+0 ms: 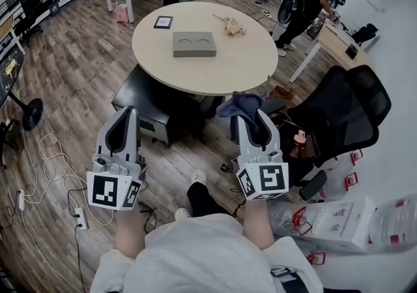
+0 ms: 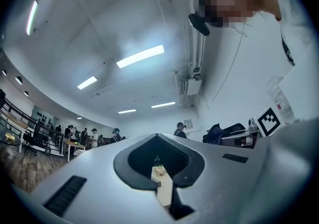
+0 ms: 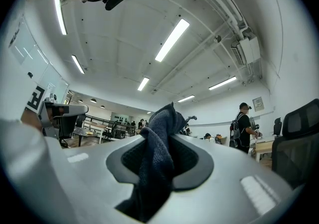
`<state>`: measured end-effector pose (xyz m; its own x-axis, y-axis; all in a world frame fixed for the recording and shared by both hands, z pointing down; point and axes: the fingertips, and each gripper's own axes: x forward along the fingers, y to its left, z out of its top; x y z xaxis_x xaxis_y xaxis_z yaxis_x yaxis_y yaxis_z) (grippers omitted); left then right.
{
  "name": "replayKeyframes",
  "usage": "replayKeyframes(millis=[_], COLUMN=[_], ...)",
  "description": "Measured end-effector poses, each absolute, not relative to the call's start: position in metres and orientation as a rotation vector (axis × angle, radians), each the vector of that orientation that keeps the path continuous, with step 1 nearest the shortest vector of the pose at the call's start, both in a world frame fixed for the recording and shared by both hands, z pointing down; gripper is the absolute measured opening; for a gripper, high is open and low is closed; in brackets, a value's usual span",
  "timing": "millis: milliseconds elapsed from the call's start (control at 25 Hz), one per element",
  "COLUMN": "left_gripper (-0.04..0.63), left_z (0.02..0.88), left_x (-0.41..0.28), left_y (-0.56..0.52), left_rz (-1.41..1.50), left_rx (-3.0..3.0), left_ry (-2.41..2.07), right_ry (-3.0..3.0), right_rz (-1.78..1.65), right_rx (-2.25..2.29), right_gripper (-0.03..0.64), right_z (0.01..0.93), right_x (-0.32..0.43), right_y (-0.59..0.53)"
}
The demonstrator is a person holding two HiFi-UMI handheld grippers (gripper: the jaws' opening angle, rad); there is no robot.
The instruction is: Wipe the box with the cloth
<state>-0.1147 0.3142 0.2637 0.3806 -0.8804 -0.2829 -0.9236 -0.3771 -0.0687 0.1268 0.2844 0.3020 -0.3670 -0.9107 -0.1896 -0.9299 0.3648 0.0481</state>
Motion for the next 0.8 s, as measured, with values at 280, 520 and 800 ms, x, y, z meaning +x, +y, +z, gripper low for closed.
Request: replayKeyframes(millis=[280, 520, 800], left_gripper=[0.008, 0.008, 0.008], left_z=[0.259, 0.249, 0.243], left_x=[-0.111, -0.100, -0.074], left_y=[0.254, 0.197, 0.139], left_rz=[0.277, 0.274, 0.238], left_rx=[-2.401, -2.370, -2.347], left_ry=[1.640, 1.637, 1.620], right_ry=[2.512, 2.504, 2.519], right_rz=[0.226, 0.236, 0.234], right_rx=[-1.636, -1.598, -1.554], right_gripper=[0.109, 0.109, 0.109], right_z=[0.297, 0.287, 0.285], right_x=[0.125, 0.132, 0.147], right_y=[0.218, 0.155, 0.094])
